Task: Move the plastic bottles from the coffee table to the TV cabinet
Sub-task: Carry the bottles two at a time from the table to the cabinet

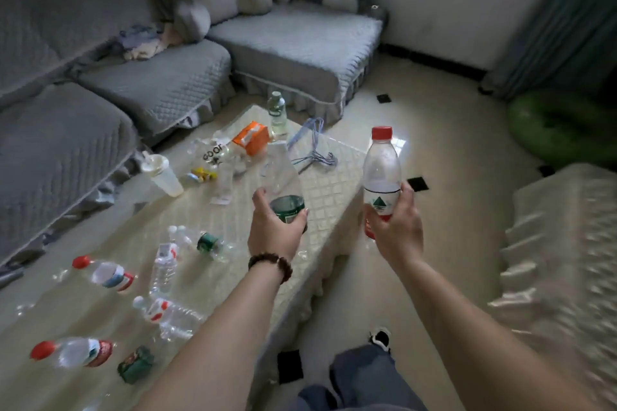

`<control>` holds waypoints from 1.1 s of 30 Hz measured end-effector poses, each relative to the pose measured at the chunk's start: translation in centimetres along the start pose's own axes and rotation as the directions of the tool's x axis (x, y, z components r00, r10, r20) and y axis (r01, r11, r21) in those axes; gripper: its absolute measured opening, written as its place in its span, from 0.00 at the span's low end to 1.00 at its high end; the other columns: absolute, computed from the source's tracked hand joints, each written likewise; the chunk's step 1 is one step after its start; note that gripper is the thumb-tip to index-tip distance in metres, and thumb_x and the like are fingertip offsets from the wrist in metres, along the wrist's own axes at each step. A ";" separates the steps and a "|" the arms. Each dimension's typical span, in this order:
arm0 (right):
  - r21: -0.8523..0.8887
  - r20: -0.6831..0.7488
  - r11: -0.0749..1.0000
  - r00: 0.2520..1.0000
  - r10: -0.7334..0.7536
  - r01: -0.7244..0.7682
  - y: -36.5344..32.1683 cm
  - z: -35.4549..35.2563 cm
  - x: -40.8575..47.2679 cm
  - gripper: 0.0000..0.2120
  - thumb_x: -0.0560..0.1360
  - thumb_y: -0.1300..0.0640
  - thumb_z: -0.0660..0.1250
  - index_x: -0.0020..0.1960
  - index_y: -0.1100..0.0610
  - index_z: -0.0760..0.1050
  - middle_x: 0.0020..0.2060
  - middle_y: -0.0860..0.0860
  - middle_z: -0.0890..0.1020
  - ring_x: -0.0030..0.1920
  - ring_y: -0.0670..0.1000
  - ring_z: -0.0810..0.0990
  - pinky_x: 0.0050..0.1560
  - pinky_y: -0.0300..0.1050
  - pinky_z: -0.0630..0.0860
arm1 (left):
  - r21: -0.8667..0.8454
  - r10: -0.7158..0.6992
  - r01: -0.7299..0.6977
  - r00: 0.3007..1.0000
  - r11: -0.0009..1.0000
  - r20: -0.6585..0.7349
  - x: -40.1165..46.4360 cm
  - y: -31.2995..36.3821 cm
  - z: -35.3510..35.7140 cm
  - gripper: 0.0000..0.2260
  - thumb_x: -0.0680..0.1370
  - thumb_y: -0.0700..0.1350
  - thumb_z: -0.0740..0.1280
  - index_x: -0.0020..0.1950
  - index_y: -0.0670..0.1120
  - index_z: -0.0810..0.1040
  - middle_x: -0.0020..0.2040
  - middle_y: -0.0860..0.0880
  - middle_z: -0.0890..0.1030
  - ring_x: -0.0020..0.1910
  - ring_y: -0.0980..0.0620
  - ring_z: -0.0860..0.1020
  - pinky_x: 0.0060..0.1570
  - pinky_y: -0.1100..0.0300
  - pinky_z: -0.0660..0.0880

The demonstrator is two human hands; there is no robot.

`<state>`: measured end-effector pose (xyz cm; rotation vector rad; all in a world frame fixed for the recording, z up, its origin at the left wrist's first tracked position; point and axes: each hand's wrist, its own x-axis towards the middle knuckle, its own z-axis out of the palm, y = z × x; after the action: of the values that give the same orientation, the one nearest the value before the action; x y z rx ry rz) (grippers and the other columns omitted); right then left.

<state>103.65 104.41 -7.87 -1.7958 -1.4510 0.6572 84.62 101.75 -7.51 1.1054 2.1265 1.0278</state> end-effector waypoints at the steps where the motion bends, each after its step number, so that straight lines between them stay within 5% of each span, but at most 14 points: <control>1: 0.003 -0.044 0.999 0.998 0.038 -0.038 1.1 -1.6 0.0 0.34 0.72 0.49 0.71 0.72 0.57 0.60 0.63 0.58 0.75 0.61 0.61 0.74 0.60 0.56 0.73 | 0.001 0.037 -0.037 0.998 0.999 0.045 -0.4 1.0 1.4 0.35 0.68 0.56 0.75 0.69 0.53 0.59 0.65 0.48 0.75 0.59 0.45 0.77 0.53 0.55 0.74; 7: 0.005 -0.280 0.983 0.943 0.179 -0.185 7.3 -10.3 -0.5 0.34 0.73 0.51 0.70 0.73 0.59 0.59 0.66 0.59 0.71 0.66 0.60 0.70 0.63 0.53 0.71 | -0.007 0.251 -0.259 0.926 0.966 0.281 -3.8 7.3 9.8 0.35 0.68 0.55 0.75 0.69 0.50 0.60 0.61 0.46 0.77 0.56 0.45 0.78 0.50 0.57 0.73; 16: 0.071 -0.555 0.937 0.768 0.321 -0.341 15.8 -22.8 -0.6 0.35 0.72 0.52 0.71 0.73 0.60 0.60 0.67 0.59 0.72 0.66 0.60 0.71 0.63 0.54 0.71 | -0.066 0.349 -0.383 0.742 0.921 0.573 -11.0 16.6 22.4 0.36 0.69 0.56 0.74 0.70 0.54 0.58 0.61 0.47 0.76 0.54 0.47 0.78 0.48 0.58 0.73; 23: 0.143 -0.676 0.909 0.633 0.379 -0.391 23.3 -32.3 0.6 0.33 0.72 0.53 0.72 0.72 0.59 0.62 0.65 0.58 0.73 0.65 0.57 0.71 0.58 0.42 0.66 | -0.170 0.426 -0.437 0.598 0.883 0.679 -17.3 23.7 32.6 0.36 0.70 0.52 0.75 0.71 0.52 0.57 0.64 0.45 0.74 0.56 0.49 0.75 0.51 0.57 0.73; 28: 0.160 -0.715 0.880 0.562 0.415 -0.447 28.7 -37.9 0.8 0.33 0.72 0.51 0.71 0.71 0.59 0.62 0.64 0.58 0.74 0.64 0.58 0.73 0.59 0.49 0.72 | -0.238 0.465 -0.444 0.519 0.864 0.717 -21.5 28.1 39.6 0.36 0.70 0.49 0.76 0.72 0.51 0.59 0.65 0.46 0.72 0.56 0.53 0.73 0.52 0.61 0.72; 33: 0.244 -0.736 0.841 0.473 0.485 -0.483 32.8 -41.3 1.5 0.31 0.70 0.49 0.70 0.69 0.56 0.64 0.62 0.56 0.76 0.60 0.57 0.75 0.58 0.56 0.75 | -0.225 0.467 -0.485 0.464 0.845 0.753 -24.0 30.5 46.0 0.39 0.67 0.52 0.77 0.71 0.52 0.59 0.65 0.46 0.73 0.59 0.47 0.76 0.57 0.49 0.77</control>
<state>155.27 93.52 -8.68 -2.1123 -0.3200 0.0552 144.12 110.56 -6.51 1.8154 1.1030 0.5215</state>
